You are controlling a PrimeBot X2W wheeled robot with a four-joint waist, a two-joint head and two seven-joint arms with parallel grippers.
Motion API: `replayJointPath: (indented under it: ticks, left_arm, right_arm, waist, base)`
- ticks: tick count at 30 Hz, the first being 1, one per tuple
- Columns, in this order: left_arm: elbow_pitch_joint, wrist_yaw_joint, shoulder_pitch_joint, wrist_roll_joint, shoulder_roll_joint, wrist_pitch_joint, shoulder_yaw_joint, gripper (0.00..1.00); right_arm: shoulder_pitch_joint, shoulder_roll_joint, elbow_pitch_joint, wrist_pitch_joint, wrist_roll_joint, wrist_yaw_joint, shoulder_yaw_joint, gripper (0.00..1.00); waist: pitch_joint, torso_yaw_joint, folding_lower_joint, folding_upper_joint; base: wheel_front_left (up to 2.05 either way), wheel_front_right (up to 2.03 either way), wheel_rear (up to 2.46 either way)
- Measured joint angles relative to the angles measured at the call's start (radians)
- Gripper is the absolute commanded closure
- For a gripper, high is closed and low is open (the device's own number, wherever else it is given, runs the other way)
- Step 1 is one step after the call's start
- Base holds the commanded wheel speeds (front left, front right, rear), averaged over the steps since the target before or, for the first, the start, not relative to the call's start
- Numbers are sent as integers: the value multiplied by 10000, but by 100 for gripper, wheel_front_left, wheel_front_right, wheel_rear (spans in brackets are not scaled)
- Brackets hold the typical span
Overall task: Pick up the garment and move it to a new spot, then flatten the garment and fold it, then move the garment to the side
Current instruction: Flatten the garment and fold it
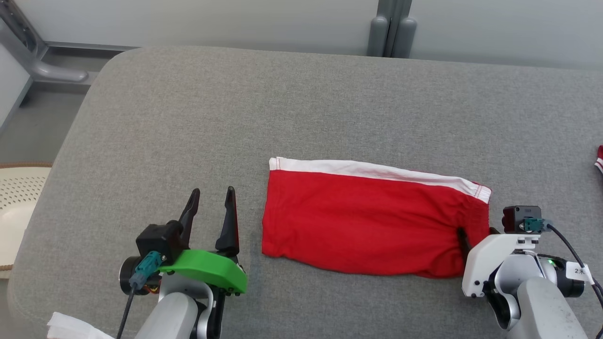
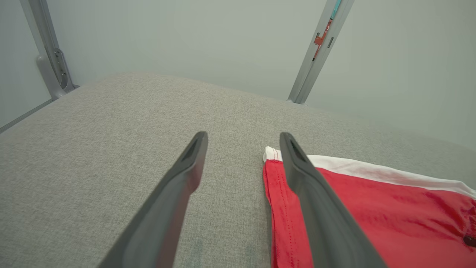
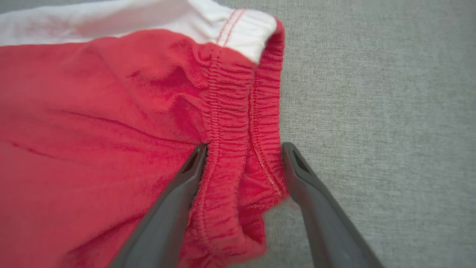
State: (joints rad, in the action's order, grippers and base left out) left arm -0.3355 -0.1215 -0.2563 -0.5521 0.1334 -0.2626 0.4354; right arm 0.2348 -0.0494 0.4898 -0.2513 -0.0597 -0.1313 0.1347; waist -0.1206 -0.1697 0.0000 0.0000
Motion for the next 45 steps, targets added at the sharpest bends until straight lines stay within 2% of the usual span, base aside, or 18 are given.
replayJointPath:
  ticks: [4,8,10,11,12,16,22,27,31,38,45]
  left_arm:
    - [-17,42,2,42,-13,0,-67,0]
    - [-59,71,15,96,-6,0,-146,0]
    - [-86,71,37,117,10,0,-169,0]
    - [-100,71,58,125,15,0,-176,0]
    - [-113,71,88,128,23,0,-176,0]
    - [-178,71,227,150,29,0,-161,0]
    - [-224,84,396,150,4,0,-61,0]
    - [-209,82,431,150,8,19,13,0]
    - [-207,82,448,148,10,50,81,0]
    - [-159,82,450,144,31,107,165,0]
    - [-40,84,434,79,33,146,196,0]
  right_arm:
    - [226,0,451,-290,-6,-6,10,1]
    - [566,-44,1028,-376,-569,-4,-445,68]
    - [634,-33,1168,-267,-660,-4,-616,71]
    - [684,-35,1210,-180,-757,-4,-673,96]
    - [699,-35,1235,-123,-826,-4,-715,100]
    - [720,-134,1156,36,-1120,-10,-742,100]
    - [288,-972,460,-42,-1415,-4,-186,100]
    - [-246,-1312,-284,-303,-1636,-4,244,100]
    - [-583,-1055,-1120,-520,-2105,-2,184,100]
    - [-814,-487,-2706,-863,-3030,2,-1014,100]
    - [-444,-127,-2767,-1035,-3524,2,-2355,100]
  waist:
    - [-14,67,0,0]
    - [-9,157,0,0]
    - [11,217,0,0]
    - [30,256,0,0]
    - [55,303,0,0]
    - [172,515,0,0]
    - [433,909,0,0]
    - [588,1198,0,0]
    - [700,1320,0,0]
    - [755,1191,0,0]
    - [689,832,0,0]
  base:
    - [0,0,0]
    - [0,0,0]
    - [0,0,0]
    - [0,0,0]
    - [0,0,0]
    - [0,0,0]
    - [0,0,0]
    - [0,0,0]
    - [0,0,0]
    - [0,0,0]
    - [0,0,0]
